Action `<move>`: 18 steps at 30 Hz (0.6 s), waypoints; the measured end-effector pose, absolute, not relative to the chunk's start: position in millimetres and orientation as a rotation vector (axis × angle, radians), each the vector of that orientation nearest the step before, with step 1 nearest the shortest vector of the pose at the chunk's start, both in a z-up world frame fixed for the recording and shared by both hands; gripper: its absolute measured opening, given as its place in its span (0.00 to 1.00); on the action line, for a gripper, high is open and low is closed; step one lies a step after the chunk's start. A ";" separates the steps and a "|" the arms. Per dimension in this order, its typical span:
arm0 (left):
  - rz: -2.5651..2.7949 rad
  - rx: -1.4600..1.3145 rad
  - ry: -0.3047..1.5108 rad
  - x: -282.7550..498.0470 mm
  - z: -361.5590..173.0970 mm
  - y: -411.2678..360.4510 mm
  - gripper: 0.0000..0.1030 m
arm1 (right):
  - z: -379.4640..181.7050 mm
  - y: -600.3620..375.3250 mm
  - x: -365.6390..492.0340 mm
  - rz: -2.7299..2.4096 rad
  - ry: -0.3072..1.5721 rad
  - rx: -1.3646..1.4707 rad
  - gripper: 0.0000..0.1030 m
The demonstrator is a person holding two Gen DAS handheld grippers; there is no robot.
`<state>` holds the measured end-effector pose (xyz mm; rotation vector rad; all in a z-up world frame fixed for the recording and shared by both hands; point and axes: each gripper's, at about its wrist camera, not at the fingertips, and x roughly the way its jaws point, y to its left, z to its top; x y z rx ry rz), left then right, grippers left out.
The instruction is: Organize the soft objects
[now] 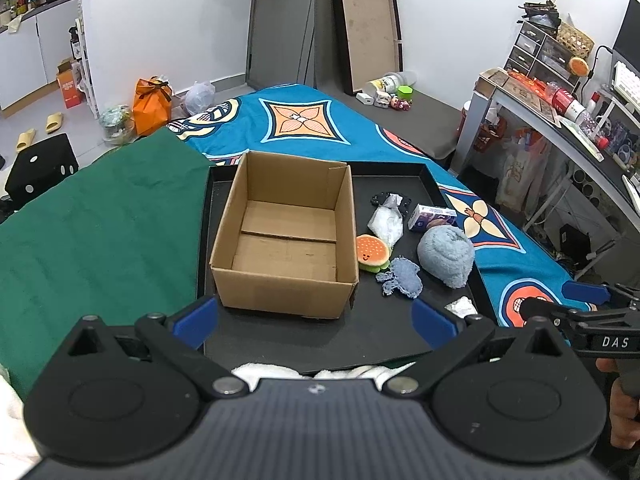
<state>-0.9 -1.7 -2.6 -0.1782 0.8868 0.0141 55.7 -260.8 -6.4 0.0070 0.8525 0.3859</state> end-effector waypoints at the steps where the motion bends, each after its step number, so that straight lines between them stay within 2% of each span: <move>1: 0.012 -0.179 0.887 -1.2 -2.4 -1.6 0.99 | -6.2 -260.0 55.5 0.385 0.852 0.005 1.00; 18: 0.002 -0.189 0.867 -2.9 2.9 -0.3 1.00 | -0.7 -259.2 50.7 0.373 0.841 -0.007 1.00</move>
